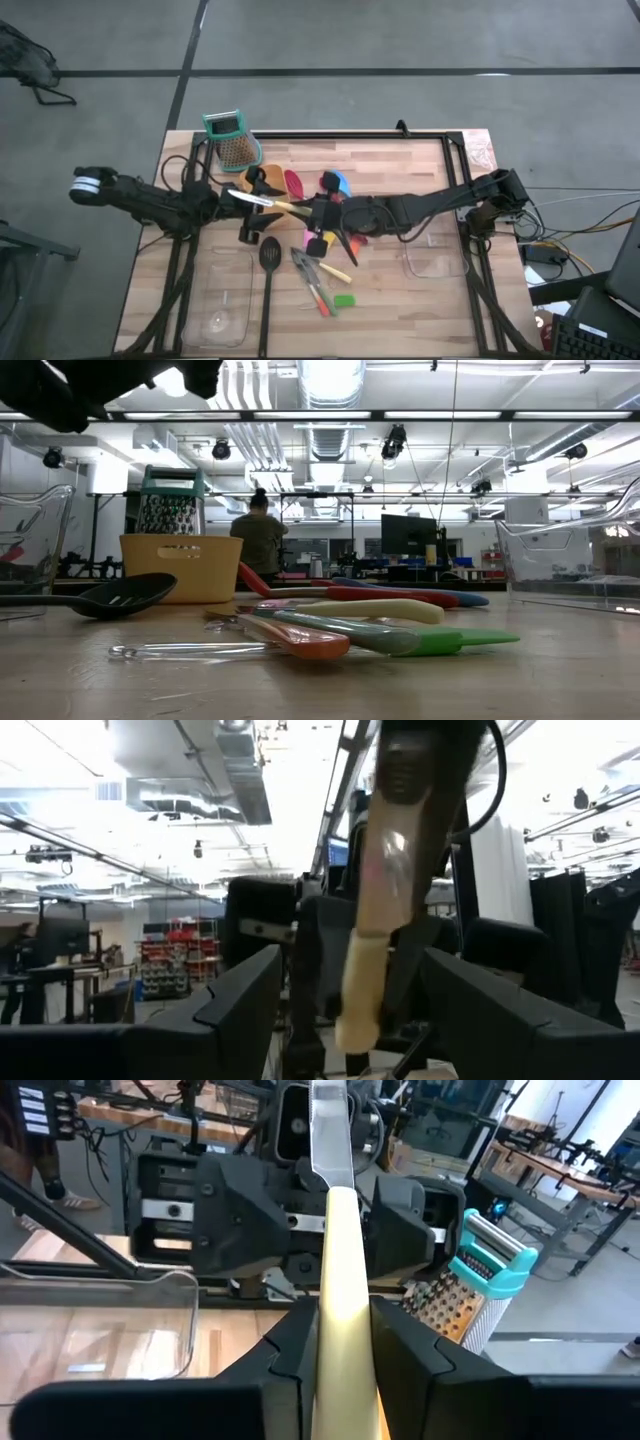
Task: Pick & Place Kitchen Items
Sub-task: Put the top light yellow knife into the yellow bin
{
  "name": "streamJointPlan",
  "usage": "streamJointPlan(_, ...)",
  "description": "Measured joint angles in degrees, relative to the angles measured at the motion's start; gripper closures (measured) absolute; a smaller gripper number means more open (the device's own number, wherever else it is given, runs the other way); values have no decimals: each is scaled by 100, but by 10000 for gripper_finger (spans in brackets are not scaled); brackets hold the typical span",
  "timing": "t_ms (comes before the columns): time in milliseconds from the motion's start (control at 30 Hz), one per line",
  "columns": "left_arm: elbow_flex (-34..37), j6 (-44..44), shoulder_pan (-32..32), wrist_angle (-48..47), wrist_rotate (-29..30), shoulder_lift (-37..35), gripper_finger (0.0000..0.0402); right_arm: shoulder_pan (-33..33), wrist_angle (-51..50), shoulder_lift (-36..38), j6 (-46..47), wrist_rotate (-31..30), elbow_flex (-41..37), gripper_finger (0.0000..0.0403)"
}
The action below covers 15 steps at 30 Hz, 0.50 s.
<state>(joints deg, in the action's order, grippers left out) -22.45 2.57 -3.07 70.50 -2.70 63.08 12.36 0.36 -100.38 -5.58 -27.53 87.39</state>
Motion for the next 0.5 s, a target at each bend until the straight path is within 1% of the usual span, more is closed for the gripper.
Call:
streamJointPlan(100,-133,-9,0,-91,-57,131,156,-11,4,0,-2,-2,-4,332)
streamJointPlan(267,-152,-2,2,-157,-56,252,156,2,7,0,-2,-2,-7,315)
streamJointPlan(433,-145,-2,2,-125,-37,235,156,0,-2,0,-2,0,-9,333)
streamJointPlan(500,-145,0,2,-99,-37,223,159,0,-2,0,-37,0,-9,334)
